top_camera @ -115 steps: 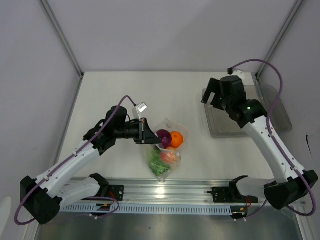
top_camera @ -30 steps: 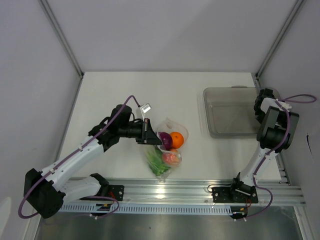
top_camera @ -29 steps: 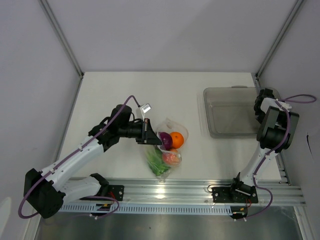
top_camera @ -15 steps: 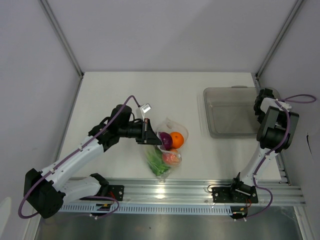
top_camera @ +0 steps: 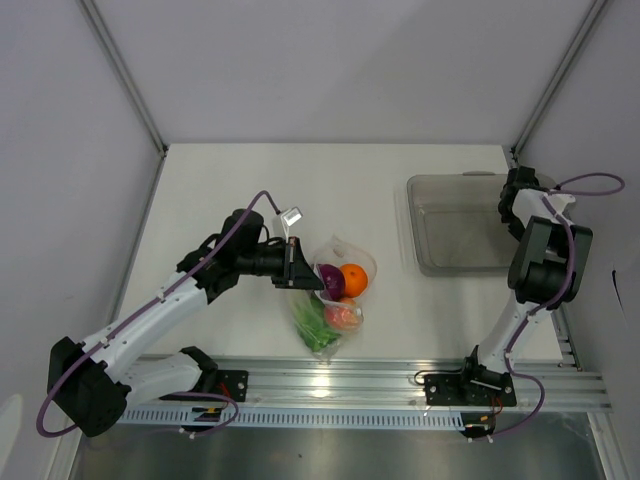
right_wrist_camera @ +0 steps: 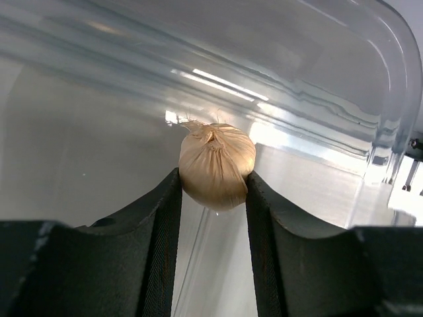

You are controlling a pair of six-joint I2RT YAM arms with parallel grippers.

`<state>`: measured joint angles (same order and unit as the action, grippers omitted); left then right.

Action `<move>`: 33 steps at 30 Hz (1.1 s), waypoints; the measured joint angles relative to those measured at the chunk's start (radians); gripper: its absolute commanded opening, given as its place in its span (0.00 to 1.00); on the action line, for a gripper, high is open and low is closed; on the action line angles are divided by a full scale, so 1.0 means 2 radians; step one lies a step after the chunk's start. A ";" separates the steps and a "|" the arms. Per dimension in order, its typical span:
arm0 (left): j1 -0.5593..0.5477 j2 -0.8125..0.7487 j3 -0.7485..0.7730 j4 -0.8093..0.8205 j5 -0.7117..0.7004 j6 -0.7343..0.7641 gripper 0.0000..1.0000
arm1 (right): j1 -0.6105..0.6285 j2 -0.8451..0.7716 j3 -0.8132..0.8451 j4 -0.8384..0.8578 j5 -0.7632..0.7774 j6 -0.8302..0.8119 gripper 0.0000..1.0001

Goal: Place the food in the zip-top bag and seal the zipper
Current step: Pick up the fake vegetable from the bin, then place the fake vegetable in the zipper food storage bag.

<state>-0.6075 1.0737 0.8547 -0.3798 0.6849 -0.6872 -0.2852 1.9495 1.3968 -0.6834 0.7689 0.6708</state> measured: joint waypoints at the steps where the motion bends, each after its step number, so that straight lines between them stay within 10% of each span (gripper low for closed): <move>1: 0.000 0.000 0.000 0.000 0.000 0.000 0.01 | 0.006 -0.004 0.001 -0.001 0.002 -0.001 0.40; 22: 0.000 -0.002 0.000 0.000 -0.001 -0.001 0.01 | 0.373 -0.204 0.017 -0.034 0.037 -0.080 0.39; 33: 0.000 -0.008 -0.004 0.001 -0.010 -0.002 0.01 | 0.558 -0.249 0.020 -0.058 -0.084 -0.118 0.41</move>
<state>-0.6075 1.0584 0.8467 -0.3771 0.6647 -0.6918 0.8303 1.4506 1.4368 -0.7986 0.6014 0.4351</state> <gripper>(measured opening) 0.005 0.412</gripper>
